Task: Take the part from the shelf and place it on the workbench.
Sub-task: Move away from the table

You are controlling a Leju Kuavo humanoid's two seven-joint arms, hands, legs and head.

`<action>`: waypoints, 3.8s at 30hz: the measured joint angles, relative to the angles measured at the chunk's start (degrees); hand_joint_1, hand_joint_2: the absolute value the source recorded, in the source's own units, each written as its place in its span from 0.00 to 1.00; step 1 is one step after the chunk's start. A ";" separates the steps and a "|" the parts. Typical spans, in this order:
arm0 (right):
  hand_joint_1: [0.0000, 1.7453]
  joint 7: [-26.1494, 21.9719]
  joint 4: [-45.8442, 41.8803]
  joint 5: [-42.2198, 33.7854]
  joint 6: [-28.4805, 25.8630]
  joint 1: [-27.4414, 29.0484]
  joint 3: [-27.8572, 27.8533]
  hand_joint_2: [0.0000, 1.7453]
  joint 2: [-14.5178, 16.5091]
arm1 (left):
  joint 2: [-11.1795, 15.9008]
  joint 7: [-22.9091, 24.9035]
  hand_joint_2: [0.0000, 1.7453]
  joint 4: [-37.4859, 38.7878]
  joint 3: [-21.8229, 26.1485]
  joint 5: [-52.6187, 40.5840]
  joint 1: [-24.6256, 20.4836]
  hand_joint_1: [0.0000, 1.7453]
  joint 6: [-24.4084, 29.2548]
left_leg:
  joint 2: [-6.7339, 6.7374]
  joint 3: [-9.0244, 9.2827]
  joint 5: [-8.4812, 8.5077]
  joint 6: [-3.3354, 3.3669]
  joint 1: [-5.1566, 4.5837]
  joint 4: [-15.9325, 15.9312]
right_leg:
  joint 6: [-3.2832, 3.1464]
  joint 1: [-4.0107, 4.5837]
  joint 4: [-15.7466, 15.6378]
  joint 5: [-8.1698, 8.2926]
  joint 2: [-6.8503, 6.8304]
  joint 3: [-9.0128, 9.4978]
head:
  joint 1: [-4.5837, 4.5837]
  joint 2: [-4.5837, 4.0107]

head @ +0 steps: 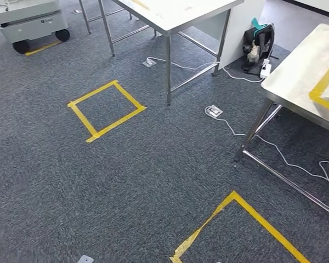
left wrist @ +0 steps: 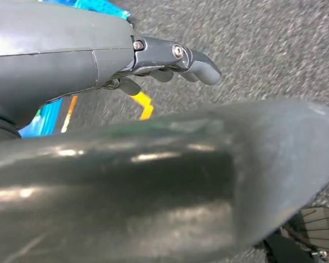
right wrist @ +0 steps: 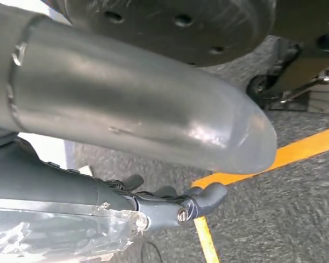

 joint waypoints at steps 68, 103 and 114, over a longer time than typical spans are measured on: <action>0.00 0.60 0.07 -0.09 0.08 -0.53 0.26 0.00 -0.28 | -1.38 1.31 0.00 0.22 -1.59 -4.38 -0.85 0.00 -0.65 | 5.14 -4.82 -4.52 -1.57 -0.05 8.08 | -2.16 0.45 -0.39 0.14 -3.86 0.30 | -0.14 0.00; 0.00 -0.04 0.07 0.33 0.09 -0.27 0.54 0.00 -0.31 | -2.09 1.13 0.00 0.28 -1.39 -4.08 -0.47 0.00 -1.15 | 7.10 -6.98 -5.96 -1.92 0.05 14.50 | -2.70 0.92 0.55 0.18 -8.50 -0.64 | -0.11 0.00; 0.00 -0.22 0.07 0.36 -0.16 -0.60 0.69 0.00 -0.31 | -2.13 1.13 0.00 0.28 -1.19 -4.09 -0.64 0.00 -1.21 | 8.01 0.56 -0.50 0.98 -0.26 -0.38 | -0.10 1.14 9.27 -5.75 -6.89 -3.25 | 0.57 0.00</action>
